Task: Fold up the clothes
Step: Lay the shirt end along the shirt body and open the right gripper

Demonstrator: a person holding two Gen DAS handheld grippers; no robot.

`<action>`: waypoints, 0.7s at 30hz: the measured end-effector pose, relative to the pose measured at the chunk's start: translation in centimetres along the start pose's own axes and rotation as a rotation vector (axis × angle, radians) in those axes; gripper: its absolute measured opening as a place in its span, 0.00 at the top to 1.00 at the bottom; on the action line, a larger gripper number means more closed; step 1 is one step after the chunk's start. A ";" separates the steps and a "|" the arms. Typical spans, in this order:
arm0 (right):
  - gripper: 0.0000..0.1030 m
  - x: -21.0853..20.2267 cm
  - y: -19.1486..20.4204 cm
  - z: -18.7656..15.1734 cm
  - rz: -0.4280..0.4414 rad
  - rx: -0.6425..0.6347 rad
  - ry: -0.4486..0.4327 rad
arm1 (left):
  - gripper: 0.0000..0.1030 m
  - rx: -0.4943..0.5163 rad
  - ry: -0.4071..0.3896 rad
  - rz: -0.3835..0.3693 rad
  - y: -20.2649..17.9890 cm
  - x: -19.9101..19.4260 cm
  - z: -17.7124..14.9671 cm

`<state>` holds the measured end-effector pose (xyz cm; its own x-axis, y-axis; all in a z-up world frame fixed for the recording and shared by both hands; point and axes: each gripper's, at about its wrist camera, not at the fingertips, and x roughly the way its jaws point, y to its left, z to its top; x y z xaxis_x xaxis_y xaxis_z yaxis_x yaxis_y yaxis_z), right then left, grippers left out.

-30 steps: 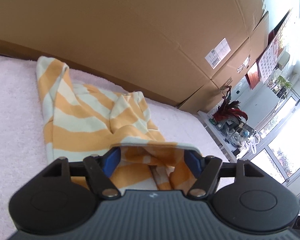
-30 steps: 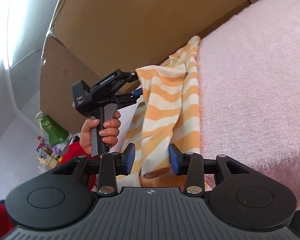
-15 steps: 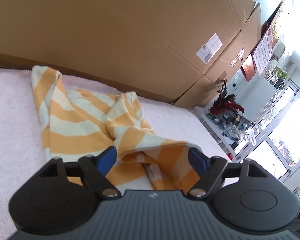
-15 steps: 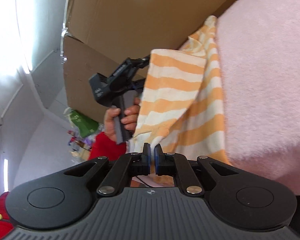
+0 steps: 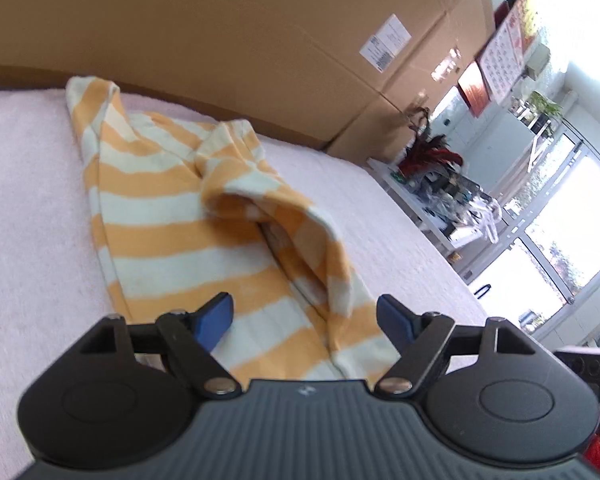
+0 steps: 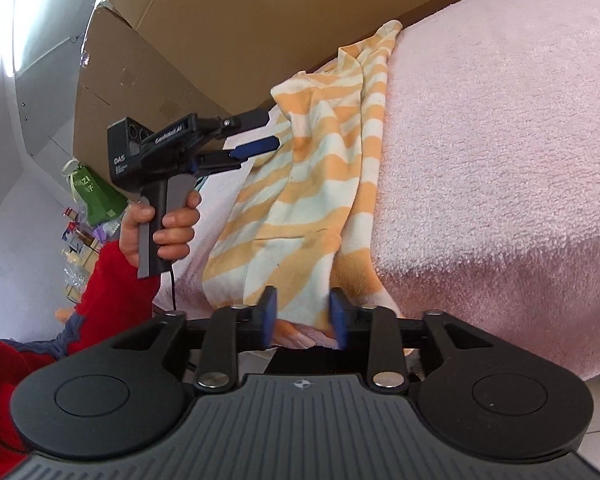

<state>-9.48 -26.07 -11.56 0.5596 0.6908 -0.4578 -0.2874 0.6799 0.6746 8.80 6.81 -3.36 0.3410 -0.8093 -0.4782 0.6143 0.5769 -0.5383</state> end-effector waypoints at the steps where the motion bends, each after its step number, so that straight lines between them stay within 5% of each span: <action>1: 0.61 0.2 0.1 0.0 0.002 -0.001 -0.004 | 0.22 0.011 0.020 -0.021 -0.6 -0.2 -0.8; 6: 0.95 0.4 0.0 0.2 0.021 0.000 0.002 | 0.19 0.078 0.024 -0.013 -3.4 -0.6 -3.4; 12: 0.95 -2.0 0.7 0.5 0.079 -0.043 -0.049 | 0.23 0.270 0.019 -0.042 -8.0 -2.7 -6.7; 15: 0.95 -1.9 0.5 0.3 0.070 -0.060 -0.007 | 0.23 0.277 0.052 -0.129 -9.3 -3.3 -8.3; 21: 0.95 -0.4 -0.5 -0.4 -0.032 -0.059 0.054 | 0.25 0.230 0.073 -0.136 -9.4 -2.1 -9.3</action>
<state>-9.90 -26.63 -11.97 0.5270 0.6796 -0.5102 -0.3160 0.7141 0.6247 -4.28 4.07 -3.75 0.1977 -0.8626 -0.4656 0.7992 0.4169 -0.4330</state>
